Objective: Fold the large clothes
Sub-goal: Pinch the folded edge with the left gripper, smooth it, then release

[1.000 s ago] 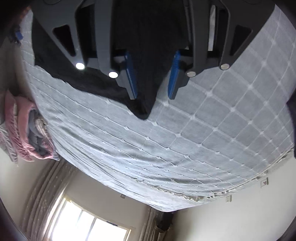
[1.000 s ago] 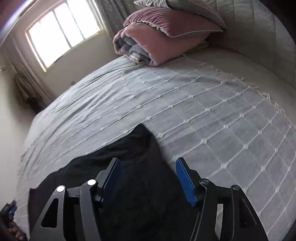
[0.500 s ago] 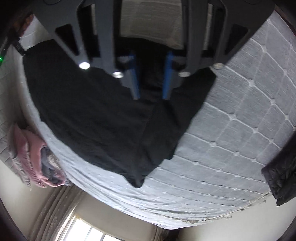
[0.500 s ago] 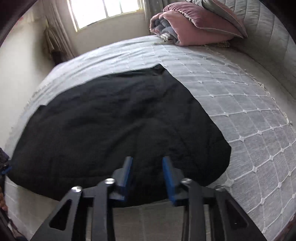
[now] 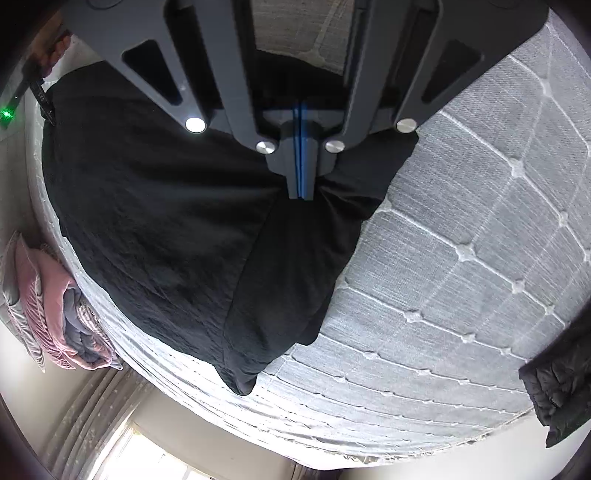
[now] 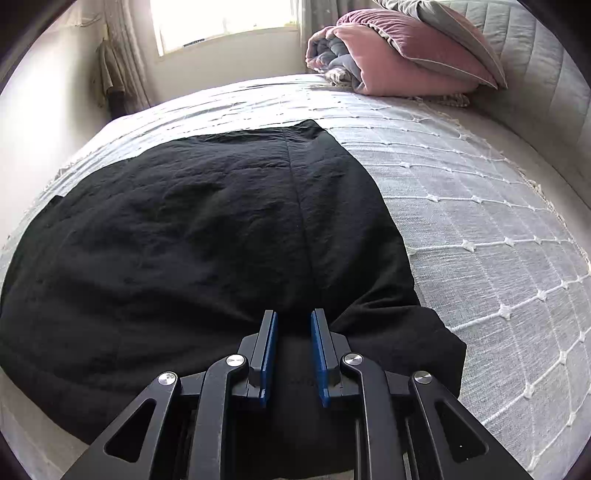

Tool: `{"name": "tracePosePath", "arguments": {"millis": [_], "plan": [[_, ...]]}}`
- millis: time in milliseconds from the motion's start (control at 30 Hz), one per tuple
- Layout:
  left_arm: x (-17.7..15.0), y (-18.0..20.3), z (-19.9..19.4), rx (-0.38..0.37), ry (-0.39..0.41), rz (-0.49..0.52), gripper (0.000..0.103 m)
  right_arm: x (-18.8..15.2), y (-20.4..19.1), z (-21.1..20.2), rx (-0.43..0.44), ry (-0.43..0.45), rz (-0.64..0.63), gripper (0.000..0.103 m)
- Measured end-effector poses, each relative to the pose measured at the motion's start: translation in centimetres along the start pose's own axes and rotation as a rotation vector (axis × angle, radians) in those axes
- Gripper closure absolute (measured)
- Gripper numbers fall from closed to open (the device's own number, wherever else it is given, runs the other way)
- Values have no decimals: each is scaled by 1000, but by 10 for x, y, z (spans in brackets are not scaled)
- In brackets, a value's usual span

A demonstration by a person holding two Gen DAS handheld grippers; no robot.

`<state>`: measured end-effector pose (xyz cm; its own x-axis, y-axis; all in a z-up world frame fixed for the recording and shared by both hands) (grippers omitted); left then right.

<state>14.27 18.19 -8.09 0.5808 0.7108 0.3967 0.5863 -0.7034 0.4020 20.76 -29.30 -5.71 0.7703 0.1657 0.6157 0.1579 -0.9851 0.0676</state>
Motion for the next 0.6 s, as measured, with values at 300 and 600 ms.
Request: {"name": "tracePosePath", "arguments": {"millis": [300,600], "plan": [[-8,30,-45,93,116,145,89,18,-28,-43,-114,61,-95,39],[-36,74,-40,-52,41,212,71,26,-125,-71,102,129,-235,30]]}}
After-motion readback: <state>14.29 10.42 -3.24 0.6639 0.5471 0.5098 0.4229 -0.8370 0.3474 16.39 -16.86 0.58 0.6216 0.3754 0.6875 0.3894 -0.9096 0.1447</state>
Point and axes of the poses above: each gripper's, at about its wrist camera, not at the fingertips, and z roughly the way its jaws point, y to its right, x to its top, the point moved 3 cm from there along z, roughly the way its jaws point, and after that the axes turned 14 degrees about -z, right-handed, at the moved point
